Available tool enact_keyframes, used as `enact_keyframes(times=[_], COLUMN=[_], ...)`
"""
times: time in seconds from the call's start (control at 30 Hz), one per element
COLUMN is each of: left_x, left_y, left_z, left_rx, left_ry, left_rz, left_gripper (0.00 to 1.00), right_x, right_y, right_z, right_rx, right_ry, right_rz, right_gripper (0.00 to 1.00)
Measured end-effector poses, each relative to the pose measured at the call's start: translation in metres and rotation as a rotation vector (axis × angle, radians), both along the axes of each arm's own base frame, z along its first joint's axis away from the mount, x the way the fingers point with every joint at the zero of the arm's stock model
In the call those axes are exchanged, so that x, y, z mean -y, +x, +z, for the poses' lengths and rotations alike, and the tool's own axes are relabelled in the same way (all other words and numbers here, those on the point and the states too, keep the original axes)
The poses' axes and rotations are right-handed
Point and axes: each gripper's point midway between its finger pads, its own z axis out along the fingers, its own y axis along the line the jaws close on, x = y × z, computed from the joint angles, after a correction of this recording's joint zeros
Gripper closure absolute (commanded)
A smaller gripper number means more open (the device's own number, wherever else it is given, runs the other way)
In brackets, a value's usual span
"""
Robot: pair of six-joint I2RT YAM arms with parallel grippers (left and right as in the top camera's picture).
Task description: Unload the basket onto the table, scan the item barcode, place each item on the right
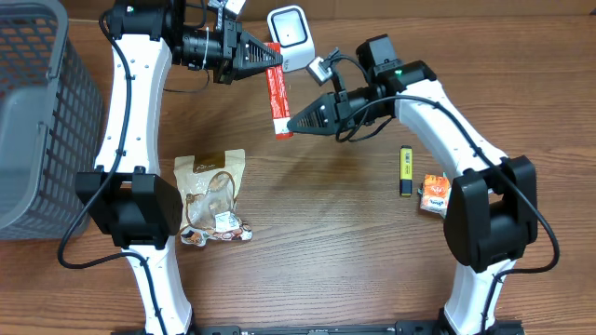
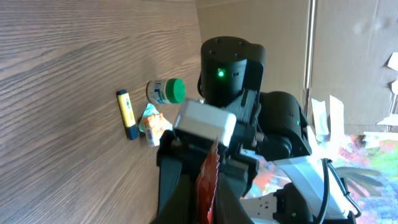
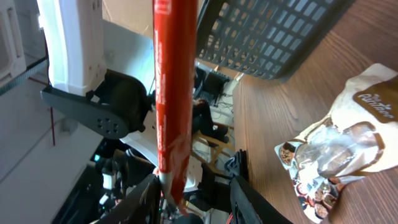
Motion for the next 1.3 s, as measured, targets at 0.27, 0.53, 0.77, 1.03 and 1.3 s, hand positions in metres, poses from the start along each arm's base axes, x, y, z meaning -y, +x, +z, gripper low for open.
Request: enact_keyframes(times=[0.27,0.53,0.77,1.03,1.3], left_x=[0.000,0.000,0.000,0.001,0.005], left_y=[0.000,-0.005,-0.006,-0.002,-0.004], left_z=[0.000,-0.001,-0.001,0.002,0.019], left_rx=[0.000,-0.016,0.003,0.040,0.123], left_ry=[-0.003,-0.001,-0.002,-0.011,-0.110], left_rz=[-0.002,-0.010,-0.019,-0.022,-0.067], left_gripper=[0.96,0.96,0.96,0.96,0.96], right_x=[-0.006,-0.007,-0.007,-0.007,-0.007], right_y=[-0.004,-0.003,-0.002,-0.002,0.005], right_z=[0.001,0.002,0.002,0.002,0.005], right_rx=[0.010,0.033,0.039,0.012,-0.034], right_ry=[0.008,0.016,0.018,0.009,-0.005], right_rz=[0.018,0.019,0.018,0.018,0.011], right_gripper=[0.67,0.67,0.70,0.71,0.69])
